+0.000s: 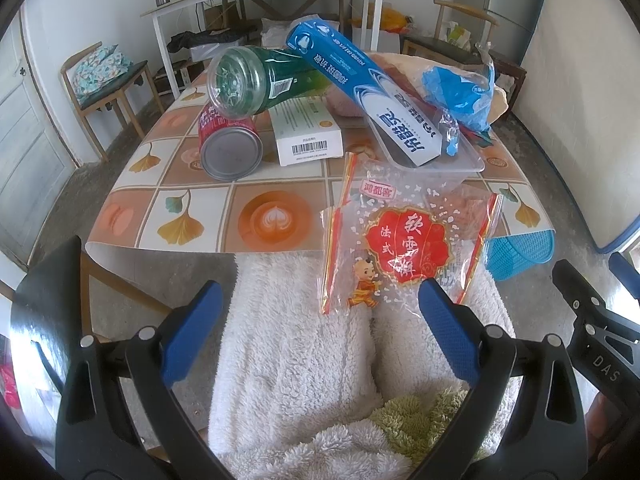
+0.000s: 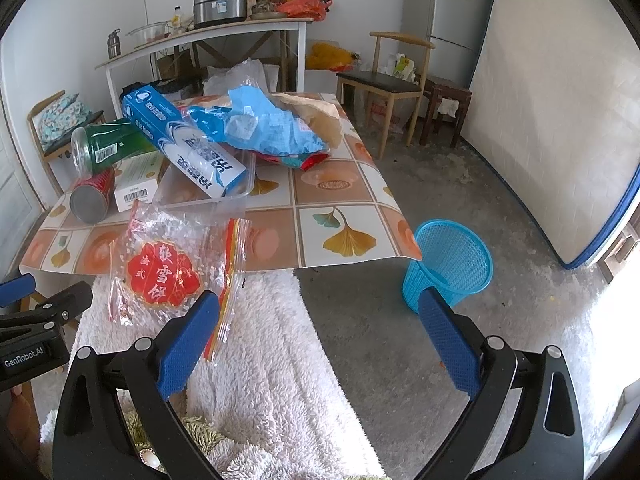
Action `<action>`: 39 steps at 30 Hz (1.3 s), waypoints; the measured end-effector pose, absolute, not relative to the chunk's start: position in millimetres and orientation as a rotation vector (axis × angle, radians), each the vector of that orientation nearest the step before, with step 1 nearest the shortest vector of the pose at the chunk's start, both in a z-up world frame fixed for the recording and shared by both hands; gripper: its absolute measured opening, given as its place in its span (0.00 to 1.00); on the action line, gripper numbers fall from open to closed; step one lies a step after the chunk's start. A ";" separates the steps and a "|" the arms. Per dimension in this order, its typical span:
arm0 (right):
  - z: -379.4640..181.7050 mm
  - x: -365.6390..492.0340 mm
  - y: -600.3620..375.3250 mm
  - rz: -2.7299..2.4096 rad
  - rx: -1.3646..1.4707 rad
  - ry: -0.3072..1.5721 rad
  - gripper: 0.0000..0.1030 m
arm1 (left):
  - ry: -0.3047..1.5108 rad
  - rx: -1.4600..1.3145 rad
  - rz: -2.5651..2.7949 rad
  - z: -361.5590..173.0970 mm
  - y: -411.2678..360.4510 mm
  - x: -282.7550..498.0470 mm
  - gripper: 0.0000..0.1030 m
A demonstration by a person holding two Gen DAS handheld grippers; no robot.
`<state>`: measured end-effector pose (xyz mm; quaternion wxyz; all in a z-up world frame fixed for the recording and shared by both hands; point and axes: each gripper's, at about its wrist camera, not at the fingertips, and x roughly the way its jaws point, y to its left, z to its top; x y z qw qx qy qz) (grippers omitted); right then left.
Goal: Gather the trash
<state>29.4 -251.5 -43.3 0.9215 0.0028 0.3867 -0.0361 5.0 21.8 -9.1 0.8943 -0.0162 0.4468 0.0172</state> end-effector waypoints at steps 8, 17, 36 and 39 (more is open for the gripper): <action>-44.1 30.0 -252.0 -0.074 0.008 0.797 0.94 | 0.931 -0.032 0.038 -12.7 20.5 5.0 0.92; -49.6 38.2 -253.0 -0.055 0.007 0.811 0.94 | 0.958 -0.025 0.045 -18.8 14.1 8.9 0.92; -42.1 98.5 -234.9 0.070 -0.051 0.764 0.94 | 0.925 -0.118 -0.084 -32.4 58.7 34.8 0.92; -46.4 104.4 -233.8 0.104 -0.031 0.771 0.94 | 0.843 -0.175 -0.185 -34.7 72.4 30.5 0.92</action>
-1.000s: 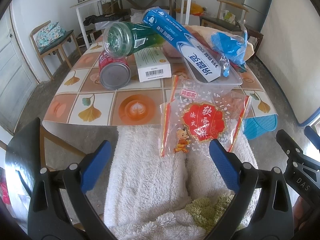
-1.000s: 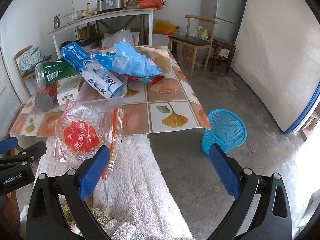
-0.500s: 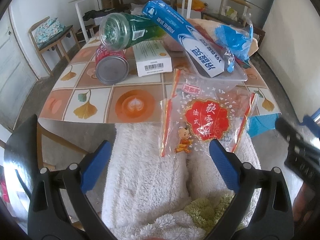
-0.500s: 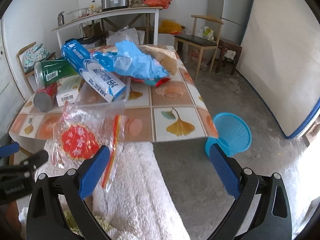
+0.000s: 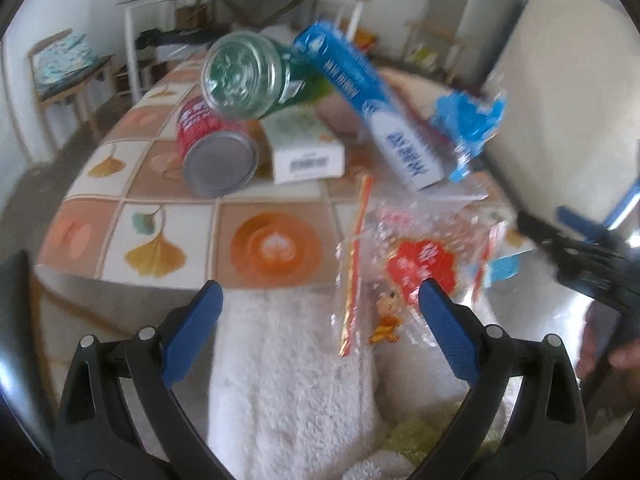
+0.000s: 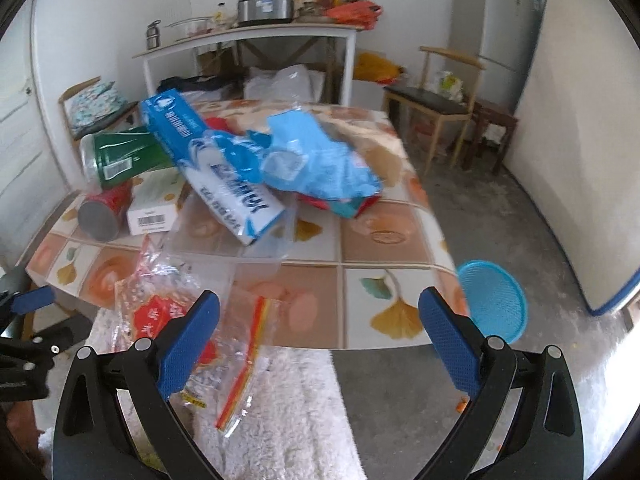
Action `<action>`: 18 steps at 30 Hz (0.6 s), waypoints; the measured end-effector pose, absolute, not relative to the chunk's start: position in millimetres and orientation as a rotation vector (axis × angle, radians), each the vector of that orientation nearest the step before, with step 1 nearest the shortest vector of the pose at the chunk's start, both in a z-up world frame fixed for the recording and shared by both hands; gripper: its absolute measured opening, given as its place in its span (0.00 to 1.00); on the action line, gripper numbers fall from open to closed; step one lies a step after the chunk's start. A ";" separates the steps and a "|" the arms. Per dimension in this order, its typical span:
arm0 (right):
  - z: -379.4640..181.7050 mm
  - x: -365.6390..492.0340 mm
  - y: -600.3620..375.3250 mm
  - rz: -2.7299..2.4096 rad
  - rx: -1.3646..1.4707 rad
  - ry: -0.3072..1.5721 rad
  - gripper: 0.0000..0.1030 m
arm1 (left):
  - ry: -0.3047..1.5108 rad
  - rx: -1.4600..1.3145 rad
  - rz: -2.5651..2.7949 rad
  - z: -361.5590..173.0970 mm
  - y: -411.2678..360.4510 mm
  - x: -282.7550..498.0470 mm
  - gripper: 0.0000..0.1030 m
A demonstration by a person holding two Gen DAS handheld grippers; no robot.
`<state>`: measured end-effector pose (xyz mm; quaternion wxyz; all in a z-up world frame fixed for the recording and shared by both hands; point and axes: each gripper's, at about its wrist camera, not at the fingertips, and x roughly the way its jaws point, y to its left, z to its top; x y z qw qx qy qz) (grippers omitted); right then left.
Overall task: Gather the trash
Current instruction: 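Reach the left gripper to the clear red-label bag and close on it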
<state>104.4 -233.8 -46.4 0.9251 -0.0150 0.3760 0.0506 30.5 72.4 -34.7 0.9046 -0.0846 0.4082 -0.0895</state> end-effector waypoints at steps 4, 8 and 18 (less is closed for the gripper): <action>-56.2 108.4 -234.5 0.125 0.001 0.793 0.94 | 0.850 -0.197 -0.254 -42.9 74.6 37.3 0.92; -67.6 116.6 -236.6 0.153 0.016 0.843 0.94 | 0.862 -0.250 -0.323 -49.6 74.4 50.4 0.92; -87.6 129.9 -246.4 0.199 0.067 0.916 0.94 | 0.864 -0.271 -0.462 -59.0 47.8 79.8 0.91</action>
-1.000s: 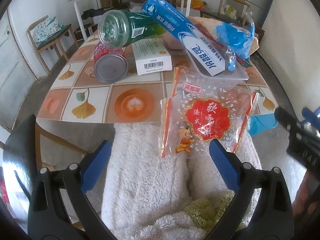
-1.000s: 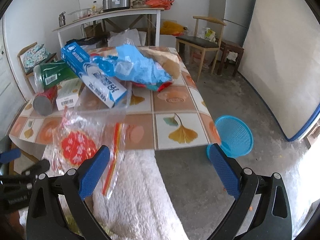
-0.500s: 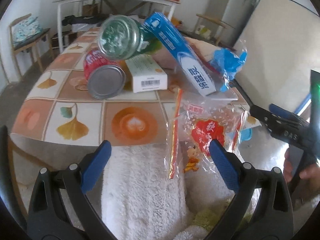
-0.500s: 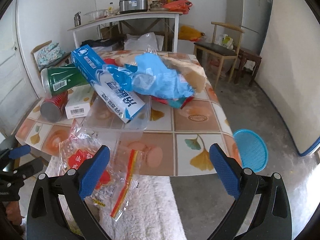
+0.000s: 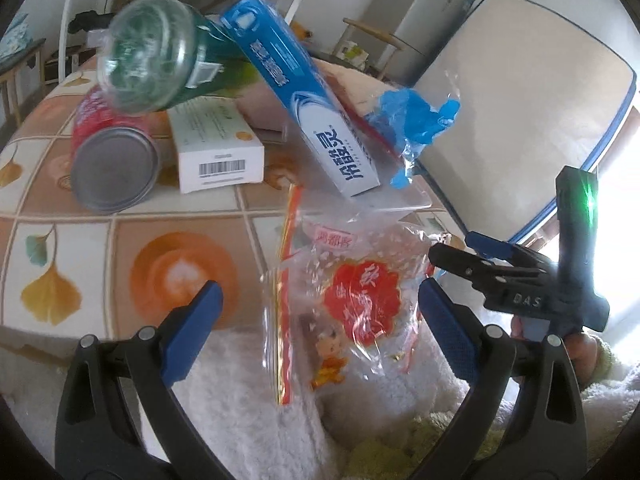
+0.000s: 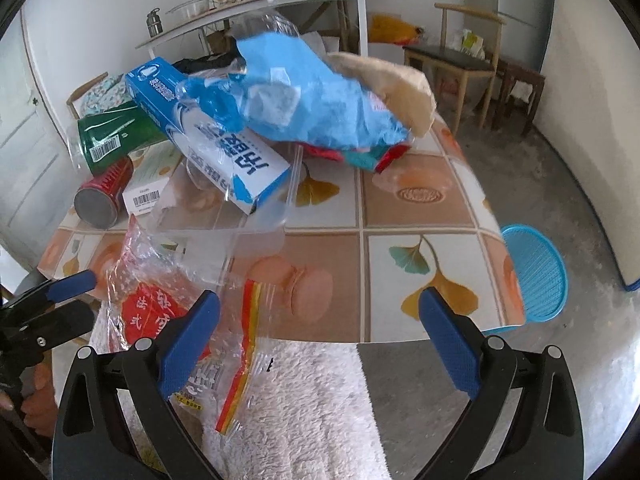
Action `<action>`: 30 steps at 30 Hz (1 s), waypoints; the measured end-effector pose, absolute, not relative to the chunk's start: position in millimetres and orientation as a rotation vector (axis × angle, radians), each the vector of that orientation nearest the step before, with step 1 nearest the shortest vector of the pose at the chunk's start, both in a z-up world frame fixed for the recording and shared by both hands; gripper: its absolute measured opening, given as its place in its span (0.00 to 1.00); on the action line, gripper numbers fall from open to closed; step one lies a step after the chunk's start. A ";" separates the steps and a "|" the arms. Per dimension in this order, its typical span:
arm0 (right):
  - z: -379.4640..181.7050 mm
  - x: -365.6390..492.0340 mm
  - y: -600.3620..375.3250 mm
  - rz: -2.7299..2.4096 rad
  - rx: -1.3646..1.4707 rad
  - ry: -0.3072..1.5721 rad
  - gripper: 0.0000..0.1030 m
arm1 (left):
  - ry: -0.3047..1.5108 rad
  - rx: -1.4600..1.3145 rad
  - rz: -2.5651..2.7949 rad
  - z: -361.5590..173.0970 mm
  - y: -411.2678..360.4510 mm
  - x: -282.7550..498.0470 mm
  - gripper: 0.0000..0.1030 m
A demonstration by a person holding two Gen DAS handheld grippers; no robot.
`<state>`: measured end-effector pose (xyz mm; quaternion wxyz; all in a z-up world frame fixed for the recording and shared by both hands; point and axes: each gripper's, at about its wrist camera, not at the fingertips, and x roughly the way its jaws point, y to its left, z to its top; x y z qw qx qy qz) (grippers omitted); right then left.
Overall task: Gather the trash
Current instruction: 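Reach the left gripper to the clear red-label bag and close on it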
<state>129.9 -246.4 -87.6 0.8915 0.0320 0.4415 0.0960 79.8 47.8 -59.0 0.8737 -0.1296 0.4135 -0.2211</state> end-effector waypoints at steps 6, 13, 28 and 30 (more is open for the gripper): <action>-99.4 133.3 -244.6 0.239 0.071 0.947 0.81 | 0.911 -0.348 -0.509 -72.8 43.7 100.1 0.67; -103.3 133.0 -238.4 0.275 0.040 0.928 0.68 | 0.967 -0.488 -0.605 -83.5 44.8 105.8 0.54; -105.8 126.9 -234.4 0.299 -0.003 0.885 0.58 | 1.179 -0.564 -0.647 -119.8 9.7 124.9 0.54; -106.6 127.3 -233.0 0.298 -0.010 0.881 0.58 | 1.184 -0.563 -0.651 -120.6 6.2 128.7 0.52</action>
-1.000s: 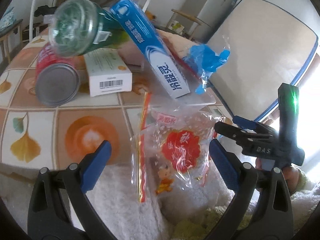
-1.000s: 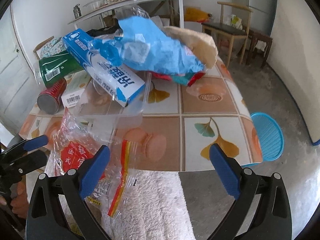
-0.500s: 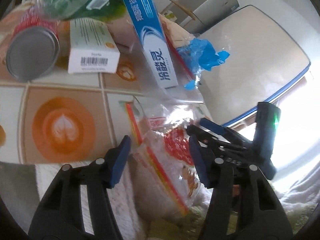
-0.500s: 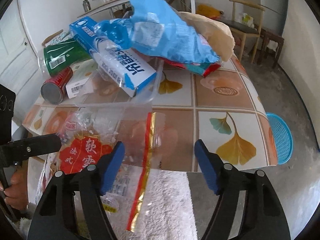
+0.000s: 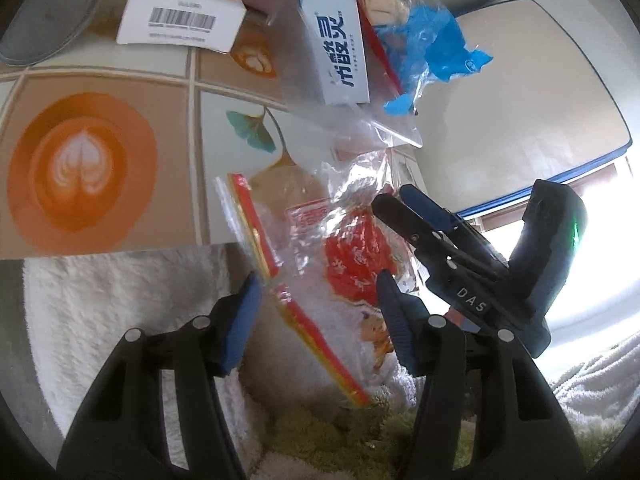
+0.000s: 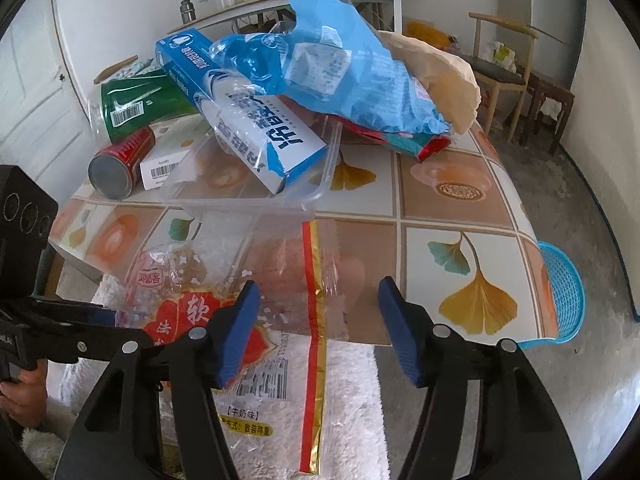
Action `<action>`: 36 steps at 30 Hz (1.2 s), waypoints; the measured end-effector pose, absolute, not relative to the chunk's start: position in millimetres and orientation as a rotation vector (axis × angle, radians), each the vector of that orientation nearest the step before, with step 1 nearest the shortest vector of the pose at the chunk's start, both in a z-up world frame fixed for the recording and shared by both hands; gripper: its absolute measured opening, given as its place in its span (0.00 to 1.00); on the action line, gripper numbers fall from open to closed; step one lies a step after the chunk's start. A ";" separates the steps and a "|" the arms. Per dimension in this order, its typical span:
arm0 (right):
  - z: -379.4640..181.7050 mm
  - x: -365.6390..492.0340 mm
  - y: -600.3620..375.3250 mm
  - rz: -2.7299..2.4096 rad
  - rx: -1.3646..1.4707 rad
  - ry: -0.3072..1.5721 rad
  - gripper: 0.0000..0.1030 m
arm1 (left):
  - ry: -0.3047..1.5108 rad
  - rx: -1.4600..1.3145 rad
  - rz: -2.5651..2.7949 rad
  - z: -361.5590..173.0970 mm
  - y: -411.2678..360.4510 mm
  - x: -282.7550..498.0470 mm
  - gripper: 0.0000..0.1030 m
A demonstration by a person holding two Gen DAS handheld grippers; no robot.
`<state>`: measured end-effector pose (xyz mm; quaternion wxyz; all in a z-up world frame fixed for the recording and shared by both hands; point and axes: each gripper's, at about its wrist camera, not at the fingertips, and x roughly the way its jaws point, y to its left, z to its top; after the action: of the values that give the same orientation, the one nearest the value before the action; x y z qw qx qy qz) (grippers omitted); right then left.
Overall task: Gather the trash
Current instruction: 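Reach the left gripper to the clear red-label bag and close on it, then lift the clear bag with the left gripper while the right gripper grasps crumpled beige paper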
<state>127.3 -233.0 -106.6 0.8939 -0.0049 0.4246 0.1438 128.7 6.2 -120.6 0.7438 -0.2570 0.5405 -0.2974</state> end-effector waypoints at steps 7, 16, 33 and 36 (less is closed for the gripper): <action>-107.0 127.3 -233.6 0.314 0.011 0.872 0.57 | 1.183 -0.592 -0.668 -123.7 -20.2 137.1 0.23; -79.1 122.1 -252.4 0.334 0.081 0.846 0.57 | 1.087 -0.590 -0.697 -99.6 -27.5 137.3 0.03; 32.6 191.3 -254.5 0.362 0.037 0.671 0.85 | 0.883 -0.677 -0.761 -70.8 37.6 115.4 0.02; 37.0 226.2 -266.3 0.373 0.092 0.742 0.91 | 0.891 -0.672 -0.751 -68.1 59.2 101.2 0.02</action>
<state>226.2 -266.3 37.0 0.9140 0.0446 0.3603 0.1810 101.2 59.2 -68.1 0.7822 -0.3111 0.4129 -0.3478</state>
